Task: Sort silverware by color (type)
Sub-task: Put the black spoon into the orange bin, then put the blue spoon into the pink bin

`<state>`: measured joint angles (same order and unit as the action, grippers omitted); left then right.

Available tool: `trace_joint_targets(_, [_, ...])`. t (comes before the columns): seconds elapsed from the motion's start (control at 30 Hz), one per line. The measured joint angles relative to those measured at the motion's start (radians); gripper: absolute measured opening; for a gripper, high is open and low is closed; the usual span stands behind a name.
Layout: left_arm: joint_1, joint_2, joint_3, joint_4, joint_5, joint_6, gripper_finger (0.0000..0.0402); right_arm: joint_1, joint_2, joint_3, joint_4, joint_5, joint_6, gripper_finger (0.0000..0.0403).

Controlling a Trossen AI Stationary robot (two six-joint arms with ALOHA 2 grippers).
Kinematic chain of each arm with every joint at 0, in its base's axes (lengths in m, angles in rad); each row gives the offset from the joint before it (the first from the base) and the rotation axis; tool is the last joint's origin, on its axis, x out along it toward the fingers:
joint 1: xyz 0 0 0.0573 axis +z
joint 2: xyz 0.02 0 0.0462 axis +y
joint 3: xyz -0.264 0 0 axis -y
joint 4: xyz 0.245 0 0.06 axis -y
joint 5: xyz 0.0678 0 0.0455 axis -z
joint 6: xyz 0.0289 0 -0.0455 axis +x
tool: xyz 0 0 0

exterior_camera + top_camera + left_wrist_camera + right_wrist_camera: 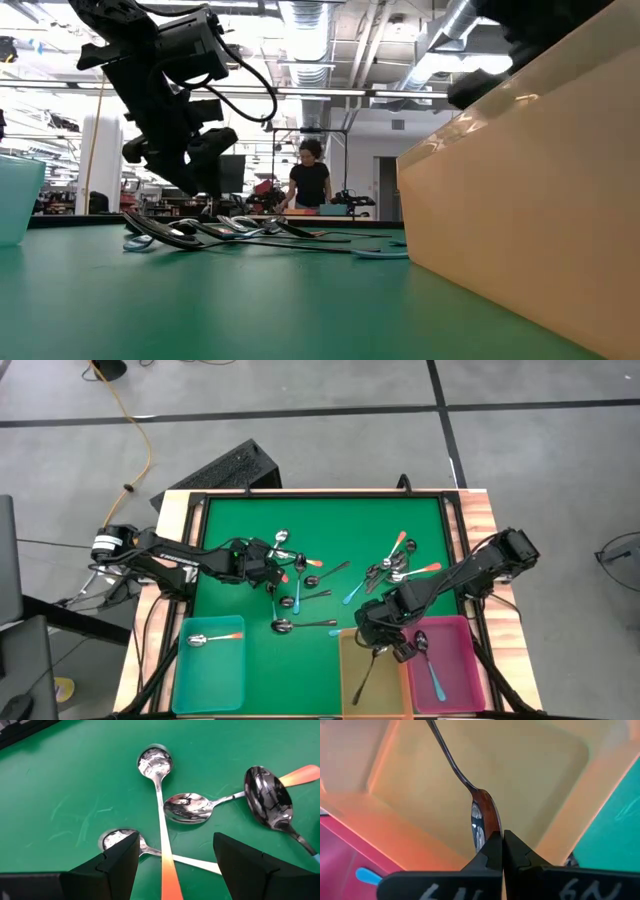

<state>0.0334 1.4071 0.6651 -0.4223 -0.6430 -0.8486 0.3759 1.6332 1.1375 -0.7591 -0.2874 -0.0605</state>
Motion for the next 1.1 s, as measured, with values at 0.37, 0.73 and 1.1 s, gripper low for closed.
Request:
trace_joint_targets(0.37, [0.0,0.0,0.0,0.038,-0.002,0.0,0.0238,-0.047,-0.005,-0.025,0.014,0.0,0.008,0.0023])
trace_joint_targets(0.73, [0.0,0.0,0.0,0.037,0.001,0.026,0.0238,-0.117,-0.005,-0.025,-0.023,-0.039,0.086,0.0077])
trace_joint_targets(1.1, [0.0,0.0,0.0,0.038,0.002,0.041,0.0238,-0.181,-0.005,0.052,-0.113,-0.104,0.042,0.0087])
